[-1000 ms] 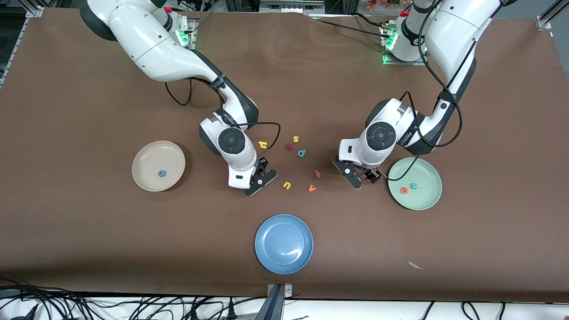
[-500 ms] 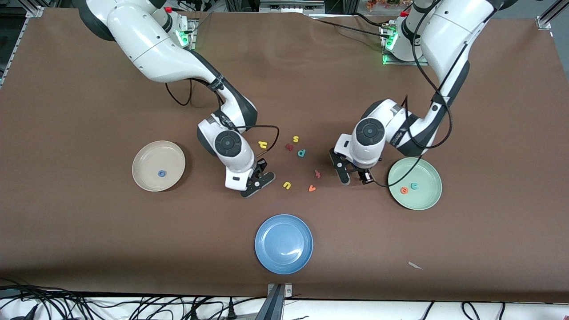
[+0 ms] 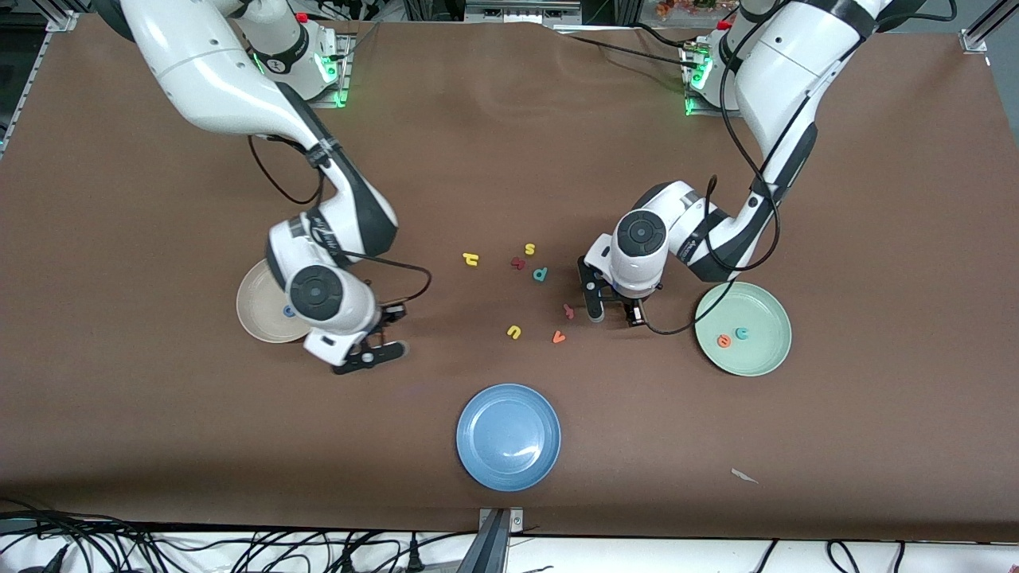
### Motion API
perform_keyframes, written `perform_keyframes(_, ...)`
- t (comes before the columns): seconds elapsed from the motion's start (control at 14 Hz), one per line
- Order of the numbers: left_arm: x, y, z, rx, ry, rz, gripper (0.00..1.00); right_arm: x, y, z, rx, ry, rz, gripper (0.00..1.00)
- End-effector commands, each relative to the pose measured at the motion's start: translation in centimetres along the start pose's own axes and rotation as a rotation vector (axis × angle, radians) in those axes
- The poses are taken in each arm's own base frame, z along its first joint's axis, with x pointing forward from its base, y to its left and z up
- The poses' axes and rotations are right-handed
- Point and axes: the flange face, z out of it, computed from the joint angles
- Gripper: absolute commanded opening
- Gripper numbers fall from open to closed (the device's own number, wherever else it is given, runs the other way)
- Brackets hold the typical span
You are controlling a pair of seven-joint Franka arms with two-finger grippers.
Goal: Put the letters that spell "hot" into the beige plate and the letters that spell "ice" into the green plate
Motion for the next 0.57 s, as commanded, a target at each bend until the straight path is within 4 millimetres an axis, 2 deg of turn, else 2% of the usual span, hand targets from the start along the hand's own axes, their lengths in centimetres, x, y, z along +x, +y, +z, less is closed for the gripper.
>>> perform_keyframes(0.0, 0.2, -0.2, 0.8, 0.023, 0.009, 0.04, 0.6, -2.5, 4.6, -0.4, -0.025, -0.015, 0.086, 0.0)
perform_keyframes(0.07, 0.1, -0.1, 0.8, 0.024, 0.006, 0.043, 0.6, -3.5, 6.0, -1.0, -0.003, 0.002, 0.102, 0.0)
perform_keyframes(0.21, -0.1, -0.3, 1.0, 0.021, 0.006, 0.039, 0.55, -5.8, 9.4, -0.9, 0.005, 0.039, 0.081, 0.0)
perform_keyframes(0.29, 0.0, -0.2, 1.0, 0.023, 0.006, 0.041, 0.48, -6.7, 12.0, -0.1, 0.011, 0.035, 0.071, 0.0)
perform_keyframes(0.43, -0.5, -0.6, 1.0, 0.02, 0.004, 0.026, 0.15, -9.0, 15.7, 1.5, 0.044, 0.053, 0.061, 0.0)
perform_keyframes(0.5, -0.9, -0.9, 1.1, 0.019, 0.004, 0.019, 0.09, -10.2, 16.6, 2.8, 0.048, 0.075, 0.057, 0.0)
